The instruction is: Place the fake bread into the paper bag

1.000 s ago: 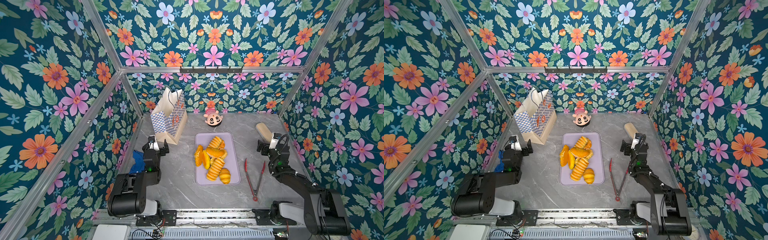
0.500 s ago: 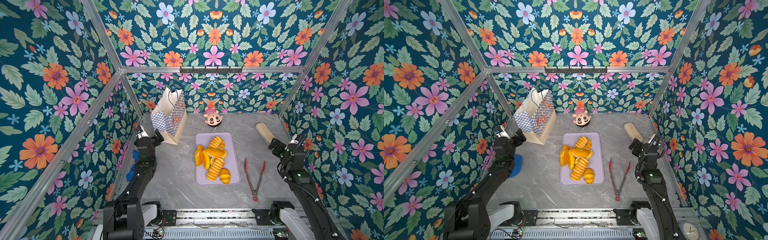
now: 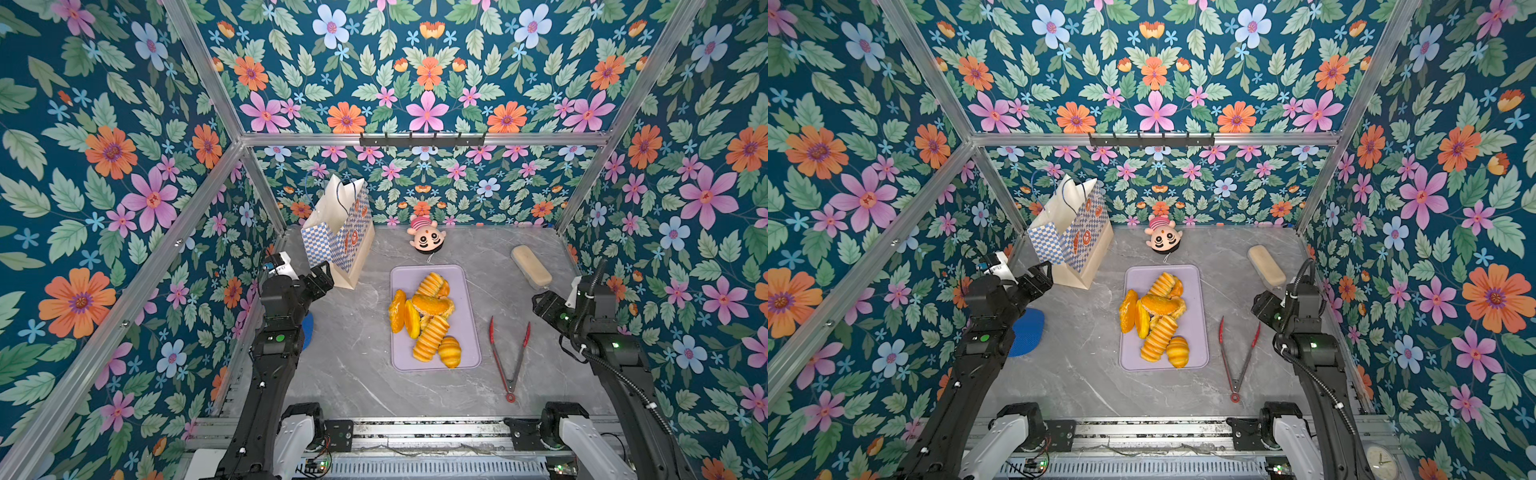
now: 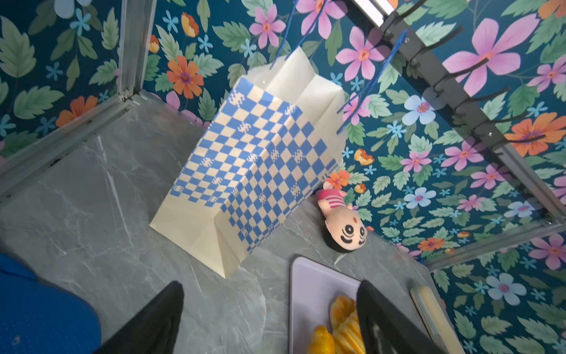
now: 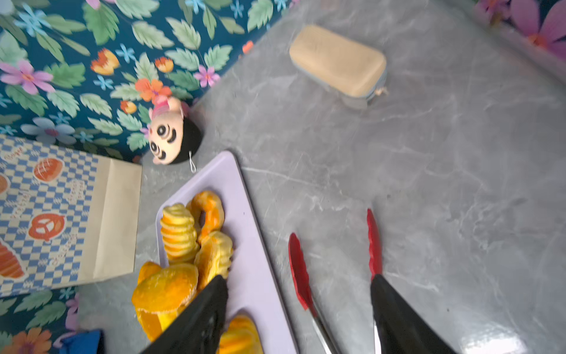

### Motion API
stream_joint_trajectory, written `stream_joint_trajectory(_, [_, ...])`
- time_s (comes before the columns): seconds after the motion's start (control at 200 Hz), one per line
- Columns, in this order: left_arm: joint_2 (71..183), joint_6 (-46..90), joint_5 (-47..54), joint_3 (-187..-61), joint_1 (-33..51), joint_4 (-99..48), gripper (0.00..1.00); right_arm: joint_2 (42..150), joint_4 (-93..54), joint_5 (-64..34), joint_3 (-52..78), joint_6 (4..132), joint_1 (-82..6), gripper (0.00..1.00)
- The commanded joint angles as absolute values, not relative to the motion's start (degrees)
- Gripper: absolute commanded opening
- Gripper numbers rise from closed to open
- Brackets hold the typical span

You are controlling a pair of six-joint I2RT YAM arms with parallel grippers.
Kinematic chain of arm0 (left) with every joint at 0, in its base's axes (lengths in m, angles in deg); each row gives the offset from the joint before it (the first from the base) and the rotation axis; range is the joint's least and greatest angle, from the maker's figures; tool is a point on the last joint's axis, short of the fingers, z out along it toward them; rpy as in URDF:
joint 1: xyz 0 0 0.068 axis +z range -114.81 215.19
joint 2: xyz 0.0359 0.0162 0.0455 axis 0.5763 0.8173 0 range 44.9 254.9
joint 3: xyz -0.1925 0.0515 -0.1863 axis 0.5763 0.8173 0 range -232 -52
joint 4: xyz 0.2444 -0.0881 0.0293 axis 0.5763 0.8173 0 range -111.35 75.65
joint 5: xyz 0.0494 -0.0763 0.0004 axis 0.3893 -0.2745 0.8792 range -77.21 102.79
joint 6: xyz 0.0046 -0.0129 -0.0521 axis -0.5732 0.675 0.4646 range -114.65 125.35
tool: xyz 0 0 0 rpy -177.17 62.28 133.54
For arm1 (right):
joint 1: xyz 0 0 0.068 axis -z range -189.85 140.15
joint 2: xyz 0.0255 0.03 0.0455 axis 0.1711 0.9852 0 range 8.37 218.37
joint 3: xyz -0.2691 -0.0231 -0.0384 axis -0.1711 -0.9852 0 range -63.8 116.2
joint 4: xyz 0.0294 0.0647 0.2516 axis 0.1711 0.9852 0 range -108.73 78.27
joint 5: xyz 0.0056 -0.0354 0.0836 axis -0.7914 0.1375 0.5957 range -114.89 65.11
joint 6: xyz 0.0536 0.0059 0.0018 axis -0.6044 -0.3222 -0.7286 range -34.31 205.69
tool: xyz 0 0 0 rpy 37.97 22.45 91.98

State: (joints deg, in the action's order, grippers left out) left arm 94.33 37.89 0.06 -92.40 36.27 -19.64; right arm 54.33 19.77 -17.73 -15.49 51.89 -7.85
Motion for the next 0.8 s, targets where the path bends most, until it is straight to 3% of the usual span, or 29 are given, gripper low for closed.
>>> stream_joint_trajectory(0.0, [93.19,36.96,-5.23,-93.06,36.08,-10.88,0.88,56.58,25.79,-11.05,-13.93,52.63,-7.92,0.70])
stream_joint_trajectory(0.2, [90.96,38.66,-3.46,-91.98,31.19,-5.76,0.89,61.80,26.65,-6.33,-12.83,52.25,-8.43,0.66])
stream_joint_trajectory(0.485, [96.46,40.52,10.46,-95.07,12.98,-0.97,0.91,65.22,32.11,-15.04,-12.42,50.24,-16.16,0.67])
stream_joint_trajectory(0.795, [102.58,44.35,12.91,-92.57,5.74,-5.75,0.90,59.14,34.42,-14.59,-22.61,43.78,-20.20,0.72])
